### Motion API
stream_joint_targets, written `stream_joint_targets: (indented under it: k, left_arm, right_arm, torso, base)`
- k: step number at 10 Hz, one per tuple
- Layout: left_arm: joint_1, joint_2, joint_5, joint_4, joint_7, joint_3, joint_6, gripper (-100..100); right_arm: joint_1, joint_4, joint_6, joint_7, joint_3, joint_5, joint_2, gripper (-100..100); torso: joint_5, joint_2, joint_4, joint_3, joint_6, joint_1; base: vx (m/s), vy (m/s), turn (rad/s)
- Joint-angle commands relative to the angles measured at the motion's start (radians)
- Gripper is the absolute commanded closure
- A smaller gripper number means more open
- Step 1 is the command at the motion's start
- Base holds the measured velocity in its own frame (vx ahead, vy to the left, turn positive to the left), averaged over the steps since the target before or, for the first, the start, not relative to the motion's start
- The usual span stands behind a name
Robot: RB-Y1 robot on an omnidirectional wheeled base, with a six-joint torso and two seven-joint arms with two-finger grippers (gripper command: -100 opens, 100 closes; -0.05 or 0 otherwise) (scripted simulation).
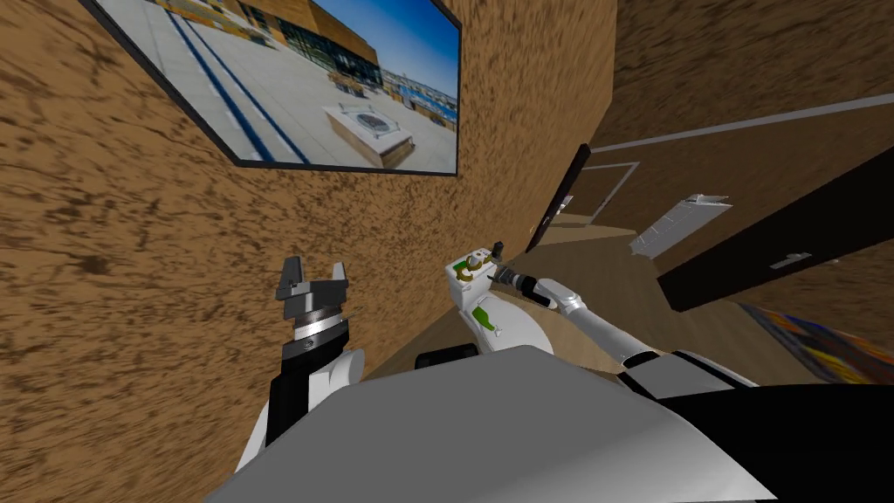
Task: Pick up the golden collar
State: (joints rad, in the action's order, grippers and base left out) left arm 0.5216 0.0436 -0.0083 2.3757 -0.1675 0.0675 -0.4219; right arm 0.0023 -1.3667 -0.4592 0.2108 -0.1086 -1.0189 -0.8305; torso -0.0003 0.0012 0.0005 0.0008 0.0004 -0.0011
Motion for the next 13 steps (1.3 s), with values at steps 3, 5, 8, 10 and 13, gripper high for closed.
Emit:
stream_joint_targets:
  k: [3, 5, 8, 10, 13]
  left_arm:
    - [0.000, 0.000, 0.000, 0.000, 0.000, 0.000, 0.000, 0]
    - [0.000, 0.000, 0.000, 0.000, 0.000, 0.000, 0.000, 0]
    - [0.000, 0.000, 0.000, 0.000, 0.000, 0.000, 0.000, 0]
    - [0.000, 0.000, 0.000, 0.000, 0.000, 0.000, 0.000, 0]
    - [0.000, 0.000, 0.000, 0.000, 0.000, 0.000, 0.000, 0]
  right_arm:
    - [-0.037, 0.123, -0.001, 0.042, 0.005, -0.081, -0.057, -100]
    - [-0.058, 0.185, 0.000, 0.065, 0.006, -0.130, -0.096, -100]
    - [-0.078, 0.246, 0.001, 0.088, 0.008, -0.176, -0.132, -100]
    - [-0.096, 0.305, 0.000, 0.110, 0.009, -0.221, -0.166, -100]
    - [-0.127, 0.397, -0.005, 0.153, 0.013, -0.306, -0.227, -100]
  torso:
    - [0.000, 0.000, 0.000, 0.000, 0.000, 0.000]
    - [0.000, 0.000, 0.000, 0.000, 0.000, 0.000]
    - [0.000, -0.002, 0.000, -0.001, 0.000, 0.000]
    - [0.000, -0.001, 0.000, -0.001, 0.000, 0.001]
    - [0.000, -0.001, 0.000, -0.001, 0.002, 0.001]
  base:
    - [-0.045, 0.001, 0.195]
    - [-0.044, 0.010, 0.205]
    - [-0.024, 0.007, 0.146]
    - [-0.040, 0.016, 0.208]
    - [-0.030, 0.024, 0.230]
